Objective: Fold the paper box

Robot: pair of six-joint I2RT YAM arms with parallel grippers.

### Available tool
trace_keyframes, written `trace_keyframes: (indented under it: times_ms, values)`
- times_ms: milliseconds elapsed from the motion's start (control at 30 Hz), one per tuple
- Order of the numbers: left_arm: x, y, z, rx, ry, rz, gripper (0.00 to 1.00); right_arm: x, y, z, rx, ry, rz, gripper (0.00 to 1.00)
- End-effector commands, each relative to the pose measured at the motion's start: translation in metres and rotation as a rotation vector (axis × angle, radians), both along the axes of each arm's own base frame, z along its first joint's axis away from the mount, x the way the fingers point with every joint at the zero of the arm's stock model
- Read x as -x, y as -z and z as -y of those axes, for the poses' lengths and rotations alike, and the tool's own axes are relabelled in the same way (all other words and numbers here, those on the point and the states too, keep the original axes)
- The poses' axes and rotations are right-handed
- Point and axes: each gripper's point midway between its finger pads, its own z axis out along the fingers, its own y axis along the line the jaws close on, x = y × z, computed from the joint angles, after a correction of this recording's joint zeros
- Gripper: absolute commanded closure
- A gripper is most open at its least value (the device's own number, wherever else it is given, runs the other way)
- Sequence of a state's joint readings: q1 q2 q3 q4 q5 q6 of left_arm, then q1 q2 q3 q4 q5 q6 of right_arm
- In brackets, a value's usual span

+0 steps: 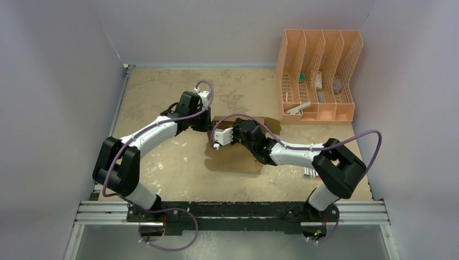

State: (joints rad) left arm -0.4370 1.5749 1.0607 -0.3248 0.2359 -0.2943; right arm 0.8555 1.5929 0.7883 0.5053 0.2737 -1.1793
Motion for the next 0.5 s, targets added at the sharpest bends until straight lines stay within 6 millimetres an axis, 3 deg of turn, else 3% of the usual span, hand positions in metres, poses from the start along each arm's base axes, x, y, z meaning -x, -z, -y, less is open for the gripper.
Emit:
trace_keyframes:
  times_ms: [0, 467]
  values:
    - [-0.008, -0.027, 0.009, 0.095, -0.142, 0.094, 0.86, -0.005, -0.024, -0.005, -0.074, 0.015, 0.107, 1.00]
    - [0.008, -0.044, 0.025, 0.341, -0.359, 0.184, 0.78, 0.017, -0.018, 0.003, -0.098, 0.033, 0.247, 1.00]
